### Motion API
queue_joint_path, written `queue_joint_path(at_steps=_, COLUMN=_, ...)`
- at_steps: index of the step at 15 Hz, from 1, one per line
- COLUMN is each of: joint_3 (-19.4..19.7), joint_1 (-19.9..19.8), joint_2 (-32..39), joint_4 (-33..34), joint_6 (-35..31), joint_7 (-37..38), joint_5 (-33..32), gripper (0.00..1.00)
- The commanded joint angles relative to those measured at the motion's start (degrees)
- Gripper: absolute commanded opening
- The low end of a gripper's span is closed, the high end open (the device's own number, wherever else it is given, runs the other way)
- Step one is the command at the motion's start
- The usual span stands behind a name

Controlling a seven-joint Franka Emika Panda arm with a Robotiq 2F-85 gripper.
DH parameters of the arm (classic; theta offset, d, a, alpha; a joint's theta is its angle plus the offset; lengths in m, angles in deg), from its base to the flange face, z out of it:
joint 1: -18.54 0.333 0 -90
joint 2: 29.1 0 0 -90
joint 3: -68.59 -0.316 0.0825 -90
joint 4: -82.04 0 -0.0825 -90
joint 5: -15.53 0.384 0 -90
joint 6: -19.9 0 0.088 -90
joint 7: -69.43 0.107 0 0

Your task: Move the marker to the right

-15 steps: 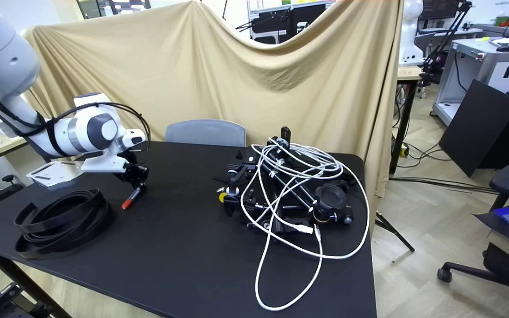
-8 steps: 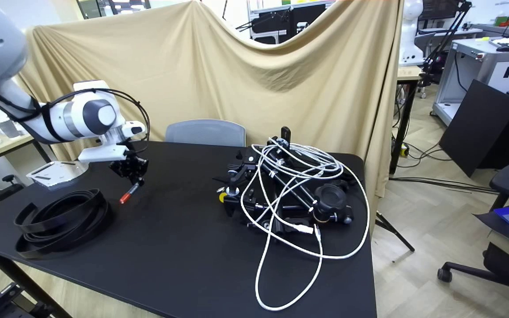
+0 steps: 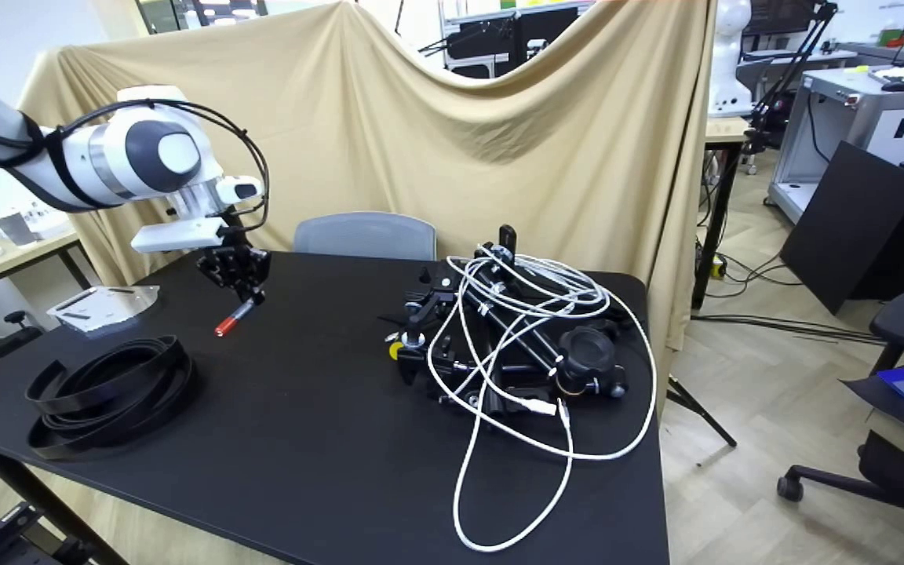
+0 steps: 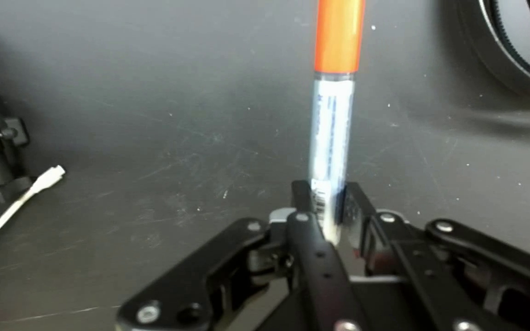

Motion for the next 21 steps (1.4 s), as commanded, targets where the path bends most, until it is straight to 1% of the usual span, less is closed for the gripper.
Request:
queue_joint_path(at_steps=1, joint_3=0.64, joint_1=-1.86, joint_2=-8.22, joint_4=-10.24, joint_6=-3.65, joint_7=2.64, joint_5=-0.69, gripper=0.05)
queue_joint_path(at_steps=5, joint_3=1.22, joint_1=-3.95, joint_2=-10.56, joint_4=-17.22, joint_6=-10.07, joint_7=4.47, joint_5=-0.07, gripper=0.05)
queue_joint_path(at_steps=9, joint_3=2.45, joint_1=-4.64, joint_2=-8.36, joint_4=-20.82, joint_6=-16.95, joint_7=7.62, joint_5=-1.06, gripper=0.05)
queue_joint_path(at_steps=15, joint_3=4.79, joint_1=-3.38, joint_2=-3.34, joint_4=-22.24, joint_6=-22.34, joint_7=10.39, joint_5=-1.11, gripper=0.05)
queue_joint_path(at_steps=21, joint_3=8.34, joint_1=-0.11, joint_2=0.37, joint_4=-21.81, joint_6=-26.28, joint_7=13.72, joint_5=-0.95, gripper=0.05)
